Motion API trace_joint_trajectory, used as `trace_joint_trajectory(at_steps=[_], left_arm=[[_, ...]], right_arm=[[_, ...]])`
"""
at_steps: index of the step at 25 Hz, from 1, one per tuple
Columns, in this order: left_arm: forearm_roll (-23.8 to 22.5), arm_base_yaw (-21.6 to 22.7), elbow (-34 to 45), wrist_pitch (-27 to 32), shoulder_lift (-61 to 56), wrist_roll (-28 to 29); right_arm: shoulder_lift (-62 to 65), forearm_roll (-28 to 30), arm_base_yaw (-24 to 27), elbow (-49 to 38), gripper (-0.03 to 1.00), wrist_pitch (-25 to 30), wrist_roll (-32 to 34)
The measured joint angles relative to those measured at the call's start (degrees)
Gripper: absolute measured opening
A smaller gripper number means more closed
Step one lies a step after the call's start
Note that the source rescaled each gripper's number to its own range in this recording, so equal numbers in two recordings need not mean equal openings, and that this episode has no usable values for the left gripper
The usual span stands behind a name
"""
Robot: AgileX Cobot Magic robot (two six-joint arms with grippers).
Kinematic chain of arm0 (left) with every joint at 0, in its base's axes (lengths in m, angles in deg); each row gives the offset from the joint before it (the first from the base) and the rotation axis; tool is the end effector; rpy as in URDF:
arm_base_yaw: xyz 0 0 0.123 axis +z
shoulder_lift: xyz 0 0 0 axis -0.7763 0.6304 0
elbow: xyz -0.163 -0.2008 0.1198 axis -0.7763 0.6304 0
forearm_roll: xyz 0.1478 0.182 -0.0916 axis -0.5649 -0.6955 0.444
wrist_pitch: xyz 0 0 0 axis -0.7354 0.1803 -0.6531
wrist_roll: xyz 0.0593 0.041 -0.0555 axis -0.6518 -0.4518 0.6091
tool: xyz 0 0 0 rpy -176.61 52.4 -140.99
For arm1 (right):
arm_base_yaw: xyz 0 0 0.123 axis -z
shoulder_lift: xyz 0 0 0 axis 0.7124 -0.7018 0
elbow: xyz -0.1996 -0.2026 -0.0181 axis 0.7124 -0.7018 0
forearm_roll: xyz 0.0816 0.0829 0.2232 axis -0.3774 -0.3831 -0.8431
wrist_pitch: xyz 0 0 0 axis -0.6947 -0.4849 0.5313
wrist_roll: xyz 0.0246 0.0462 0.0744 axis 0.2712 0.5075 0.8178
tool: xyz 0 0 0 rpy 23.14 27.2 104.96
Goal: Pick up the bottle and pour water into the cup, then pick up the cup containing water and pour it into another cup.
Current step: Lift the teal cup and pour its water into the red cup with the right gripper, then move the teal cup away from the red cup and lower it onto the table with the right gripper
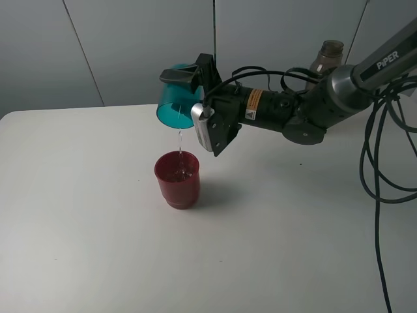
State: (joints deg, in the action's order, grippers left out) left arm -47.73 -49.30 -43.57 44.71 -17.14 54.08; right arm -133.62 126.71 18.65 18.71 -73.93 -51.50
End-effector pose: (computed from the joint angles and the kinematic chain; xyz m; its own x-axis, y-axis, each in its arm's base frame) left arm -0.0076 0.0011 0.2781 -0.4688 -0.0274 -0.8829 -0.0476 0.9988 -0.0057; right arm 0.3361 0.2353 0.1396 0.8945 -0.3747 0.2439 0.2153 -0.1171 -0.9695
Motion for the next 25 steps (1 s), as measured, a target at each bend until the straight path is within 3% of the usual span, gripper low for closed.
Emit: trace_joint_trajectory(at_steps=[14, 17, 25], left_arm=[[0.0, 0.0, 0.0, 0.0, 0.0, 0.0], [0.0, 0.0, 0.0, 0.0, 0.0, 0.0], [0.0, 0.0, 0.0, 0.0, 0.0, 0.0]], right_arm=[[0.0, 1.4, 0.0, 0.0, 0.06, -0.3, -2.1], [0.0, 1.0, 0.0, 0.0, 0.06, 0.3, 6.4], [0.0, -6.0, 0.0, 0.0, 0.06, 0.9, 38.9]])
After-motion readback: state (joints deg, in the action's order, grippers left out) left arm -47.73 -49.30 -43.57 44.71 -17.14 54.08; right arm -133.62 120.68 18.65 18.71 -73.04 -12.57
